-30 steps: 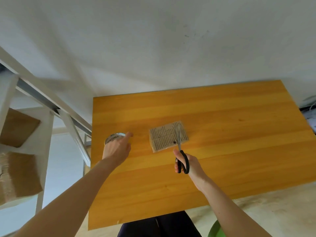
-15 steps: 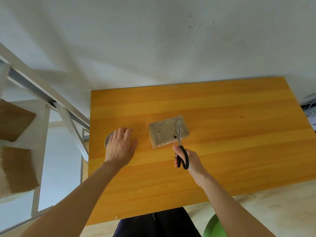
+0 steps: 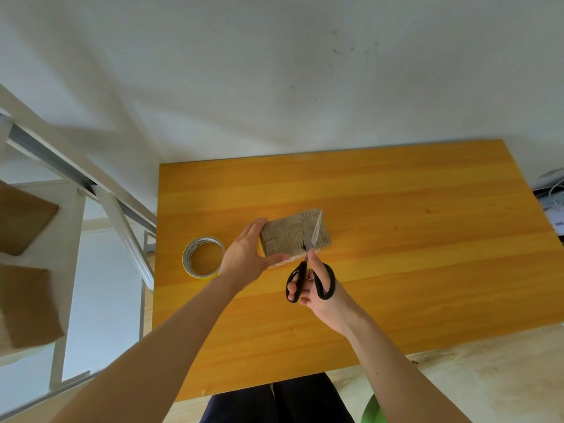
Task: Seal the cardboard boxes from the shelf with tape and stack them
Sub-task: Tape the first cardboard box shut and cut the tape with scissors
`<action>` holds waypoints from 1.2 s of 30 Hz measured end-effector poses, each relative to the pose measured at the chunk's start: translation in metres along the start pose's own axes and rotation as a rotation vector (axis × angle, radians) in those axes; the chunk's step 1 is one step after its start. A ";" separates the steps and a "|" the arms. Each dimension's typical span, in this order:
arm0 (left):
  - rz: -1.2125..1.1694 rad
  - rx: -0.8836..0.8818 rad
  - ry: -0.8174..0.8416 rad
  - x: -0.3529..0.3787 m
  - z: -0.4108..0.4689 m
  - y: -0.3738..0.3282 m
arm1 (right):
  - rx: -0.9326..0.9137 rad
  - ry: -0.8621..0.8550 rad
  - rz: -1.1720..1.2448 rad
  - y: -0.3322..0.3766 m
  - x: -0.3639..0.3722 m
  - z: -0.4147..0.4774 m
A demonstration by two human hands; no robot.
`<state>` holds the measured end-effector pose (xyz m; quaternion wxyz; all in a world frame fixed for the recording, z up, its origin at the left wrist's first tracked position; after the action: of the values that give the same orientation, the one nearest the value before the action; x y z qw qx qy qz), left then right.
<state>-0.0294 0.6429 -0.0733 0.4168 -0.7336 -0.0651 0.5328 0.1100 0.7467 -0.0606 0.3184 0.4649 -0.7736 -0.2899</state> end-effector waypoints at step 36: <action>0.756 0.596 0.186 0.058 0.006 -0.069 | 0.232 -1.073 -0.641 -0.001 -0.119 0.016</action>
<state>0.0145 0.7215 -0.0687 0.3901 -0.5992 0.3986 0.5744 0.1420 0.8561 -0.0980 -0.2688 0.4949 -0.6742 -0.4778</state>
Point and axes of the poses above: each hand's wrist, its own z-axis towards the middle knuckle, its own x-axis out of the palm, y = z × x, the point moved 5 cm from there along z, towards the middle knuckle, and after that the axes turned 6 degrees about -y, right-handed, at the moved point
